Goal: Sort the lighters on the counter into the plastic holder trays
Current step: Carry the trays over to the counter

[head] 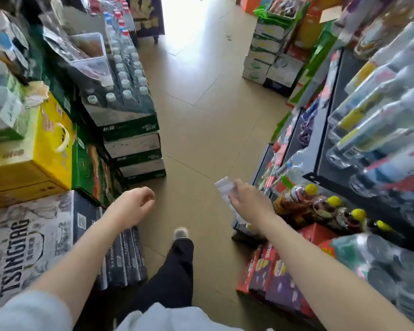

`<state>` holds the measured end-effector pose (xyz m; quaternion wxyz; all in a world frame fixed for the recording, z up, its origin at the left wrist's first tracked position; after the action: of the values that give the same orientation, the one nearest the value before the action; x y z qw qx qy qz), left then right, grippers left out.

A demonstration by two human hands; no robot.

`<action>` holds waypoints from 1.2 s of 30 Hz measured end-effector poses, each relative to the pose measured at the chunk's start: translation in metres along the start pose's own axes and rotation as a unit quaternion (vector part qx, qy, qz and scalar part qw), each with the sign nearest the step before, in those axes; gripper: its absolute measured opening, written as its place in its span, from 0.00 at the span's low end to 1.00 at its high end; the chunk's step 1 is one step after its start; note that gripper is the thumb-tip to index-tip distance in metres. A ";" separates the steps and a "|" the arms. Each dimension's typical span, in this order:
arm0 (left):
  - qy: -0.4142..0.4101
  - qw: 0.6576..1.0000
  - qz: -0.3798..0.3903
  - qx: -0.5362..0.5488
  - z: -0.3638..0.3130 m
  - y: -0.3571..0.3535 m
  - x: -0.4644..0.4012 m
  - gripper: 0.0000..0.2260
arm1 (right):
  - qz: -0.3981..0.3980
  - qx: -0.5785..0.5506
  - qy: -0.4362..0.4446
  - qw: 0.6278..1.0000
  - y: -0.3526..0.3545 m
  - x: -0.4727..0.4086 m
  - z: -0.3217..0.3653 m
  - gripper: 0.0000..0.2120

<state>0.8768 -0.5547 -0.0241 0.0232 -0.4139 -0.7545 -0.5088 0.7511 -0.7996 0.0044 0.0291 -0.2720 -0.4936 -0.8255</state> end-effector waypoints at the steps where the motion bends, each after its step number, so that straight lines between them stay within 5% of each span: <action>1: 0.007 1.000 -0.004 0.005 0.003 0.012 -0.022 0.10 | 0.000 -0.004 0.010 1.000 0.014 -0.026 0.003 0.05; 10: 0.017 0.999 0.030 0.018 -0.031 0.146 -0.236 0.11 | 0.014 0.014 -0.032 0.999 0.155 -0.250 -0.020 0.04; 21: -0.025 0.996 -0.047 0.078 -0.108 0.291 -0.530 0.10 | 0.038 0.024 -0.048 0.998 0.328 -0.533 -0.110 0.07; 29: 0.108 0.983 -0.078 0.123 -0.050 0.393 -0.673 0.09 | 0.059 0.067 0.069 0.994 0.463 -0.728 -0.022 0.02; 36: 0.175 0.965 -0.112 0.161 0.042 0.490 -0.789 0.10 | 0.053 0.081 0.159 0.983 0.524 -0.903 0.085 0.08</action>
<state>1.7289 -0.9276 -0.0373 0.1639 -0.2222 -0.8522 -0.4445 1.7208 -1.1960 0.0230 0.1725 -0.1601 -0.5326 -0.8130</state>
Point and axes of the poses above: each hand's wrist, its own x-axis away from the middle knuckle, its own y-axis out of the back of the hand, z = x × y, the point moved 6 cm from there along -x, towards the middle knuckle, and after that the axes turned 12 degrees about z, right-handed, at the moved point
